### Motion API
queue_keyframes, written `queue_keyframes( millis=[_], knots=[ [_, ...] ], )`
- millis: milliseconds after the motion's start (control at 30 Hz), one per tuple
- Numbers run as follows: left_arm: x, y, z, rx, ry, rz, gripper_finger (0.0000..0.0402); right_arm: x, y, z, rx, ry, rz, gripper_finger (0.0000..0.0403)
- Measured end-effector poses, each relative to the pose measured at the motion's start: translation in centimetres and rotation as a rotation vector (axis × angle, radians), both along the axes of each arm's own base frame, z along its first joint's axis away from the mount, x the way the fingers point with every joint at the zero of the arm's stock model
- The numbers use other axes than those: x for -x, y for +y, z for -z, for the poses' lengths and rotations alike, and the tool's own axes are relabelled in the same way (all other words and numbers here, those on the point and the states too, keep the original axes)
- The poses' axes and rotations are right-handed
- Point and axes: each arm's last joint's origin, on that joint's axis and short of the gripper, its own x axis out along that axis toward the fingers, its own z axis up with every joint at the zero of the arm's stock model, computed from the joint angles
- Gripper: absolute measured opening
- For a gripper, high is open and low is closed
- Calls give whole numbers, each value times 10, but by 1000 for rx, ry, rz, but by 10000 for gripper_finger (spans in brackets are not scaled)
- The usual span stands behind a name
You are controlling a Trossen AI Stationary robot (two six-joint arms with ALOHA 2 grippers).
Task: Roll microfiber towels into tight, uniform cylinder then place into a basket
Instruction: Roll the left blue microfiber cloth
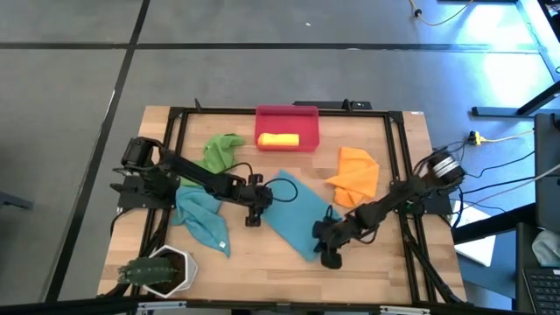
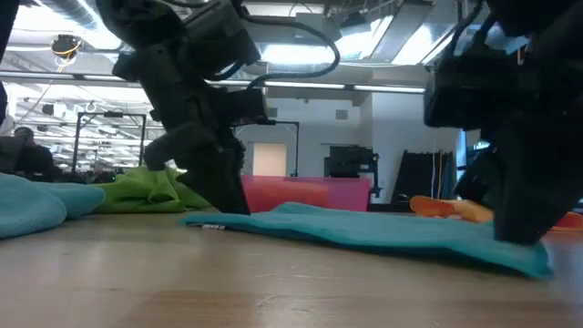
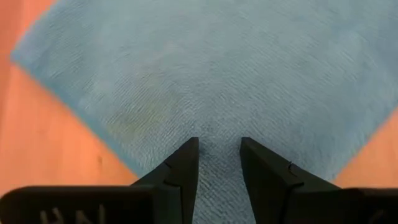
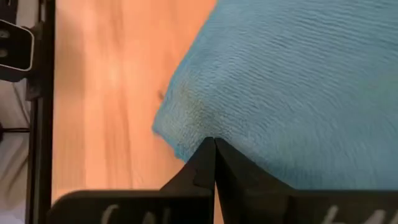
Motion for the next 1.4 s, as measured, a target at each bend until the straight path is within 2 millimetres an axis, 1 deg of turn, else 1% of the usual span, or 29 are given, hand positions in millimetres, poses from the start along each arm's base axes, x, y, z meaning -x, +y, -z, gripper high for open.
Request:
queue_keyframes(
  millis=[100, 167, 233, 300, 367, 433, 500, 567, 633, 700, 733, 800, 900, 1000, 1100, 1167, 1333, 1400],
  knots=[
    [-1, 10, 0, -41, -4, -9, 109, -20, 12, 3, -7, -10, -82, 7],
    [-2, 18, -1, -72, -7, -28, 109, -29, 17, 1, 11, -13, -146, 7],
    [-3, 25, -2, -83, -7, -47, 109, -37, 18, -5, 36, -22, -183, 7],
    [-6, 30, -5, -81, -20, -63, 109, -43, 15, -20, 57, -48, -208, 7],
    [-10, 31, -10, -72, -39, -66, 109, -48, 11, -41, 75, -90, -220, 7],
    [-13, 27, -14, -53, -54, -44, 109, -43, 2, -55, 106, -85, -216, 7],
    [-14, 19, -20, -29, -72, -6, 109, -34, -7, -67, 161, -59, -190, 7],
    [-17, 7, -26, -16, -105, 28, 109, -22, -18, -81, 222, -59, -146, 7],
    [-15, -5, -27, -3, -113, 49, 109, -12, -30, -88, 290, -57, -84, 7],
    [-17, -18, -29, 20, -155, 67, 109, -4, -45, -86, 358, -45, -24, 7],
    [-18, -25, -30, 32, -177, 78, 109, -4, -52, -85, 377, -56, 1, 7],
    [-20, -37, -29, 52, -221, 98, 109, -9, -66, -83, 385, -92, 35, 7],
    [-28, -55, -30, 87, -344, 138, 109, -20, -88, -69, 384, -110, 27, 7],
    [-34, -75, -24, 123, -436, 191, 109, -31, -110, -60, 400, -102, 27, 7],
    [-39, -90, -15, 143, -444, 234, 109, -39, -129, -51, 394, -110, 9, 7],
    [-43, -97, -10, 143, -433, 246, 109, -46, -139, -45, 369, -134, -2, 7],
    [-58, -108, 8, 156, -400, 283, 109, -52, -159, -30, 349, -134, -16, 7],
    [-62, -110, 13, 153, -385, 295, 109, -55, -164, -27, 342, -155, -18, 7]
  ],
)
